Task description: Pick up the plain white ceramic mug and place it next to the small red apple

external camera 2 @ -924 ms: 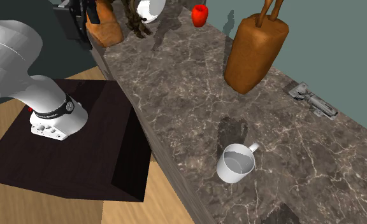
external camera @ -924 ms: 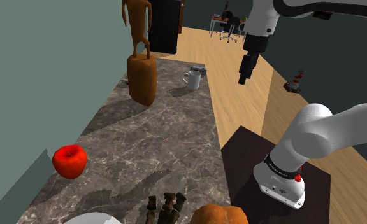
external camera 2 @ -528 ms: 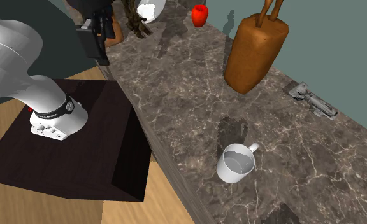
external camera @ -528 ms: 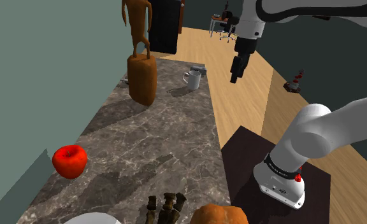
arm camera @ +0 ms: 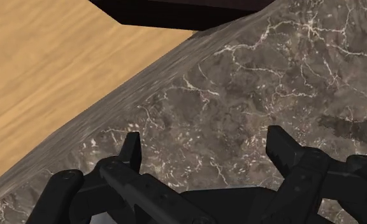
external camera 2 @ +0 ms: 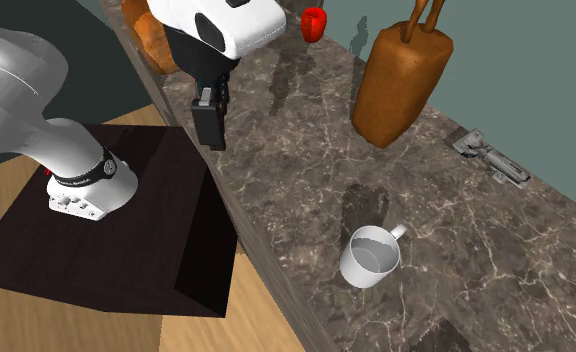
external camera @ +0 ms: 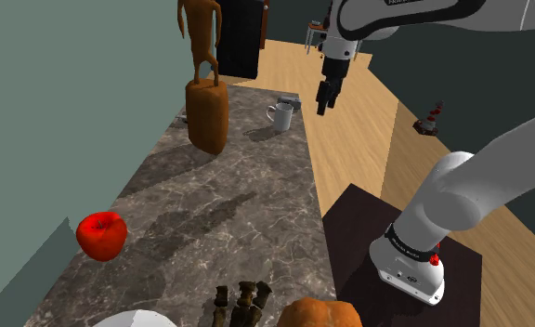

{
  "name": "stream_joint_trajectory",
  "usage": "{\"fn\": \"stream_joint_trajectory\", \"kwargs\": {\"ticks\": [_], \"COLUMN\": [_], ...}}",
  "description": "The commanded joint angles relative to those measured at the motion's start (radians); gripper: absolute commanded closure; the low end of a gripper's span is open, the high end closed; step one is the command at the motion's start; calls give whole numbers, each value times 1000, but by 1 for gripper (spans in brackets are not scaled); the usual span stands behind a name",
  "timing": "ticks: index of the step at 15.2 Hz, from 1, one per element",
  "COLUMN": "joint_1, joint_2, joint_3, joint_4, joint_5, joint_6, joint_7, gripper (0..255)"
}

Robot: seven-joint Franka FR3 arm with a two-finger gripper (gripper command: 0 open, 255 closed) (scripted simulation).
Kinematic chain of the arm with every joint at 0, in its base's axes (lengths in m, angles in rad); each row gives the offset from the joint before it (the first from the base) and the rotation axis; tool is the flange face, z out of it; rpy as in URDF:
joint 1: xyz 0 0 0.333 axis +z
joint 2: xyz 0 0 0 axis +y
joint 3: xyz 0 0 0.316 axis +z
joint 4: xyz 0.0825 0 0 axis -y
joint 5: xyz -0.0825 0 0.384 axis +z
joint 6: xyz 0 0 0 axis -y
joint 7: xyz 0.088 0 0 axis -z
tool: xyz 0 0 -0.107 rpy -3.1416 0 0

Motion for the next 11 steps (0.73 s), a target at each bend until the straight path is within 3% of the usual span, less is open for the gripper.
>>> {"fn": "stream_joint_trajectory", "kwargs": {"ticks": [1, 11], "joint_1": [-4, -35], "joint_2": [70, 443], "joint_3": [-18, -88], "joint_4": [39, 326], "joint_5": [-3, 42], "joint_6": [34, 129], "joint_7": [-26, -159], "gripper": [0, 0]}}
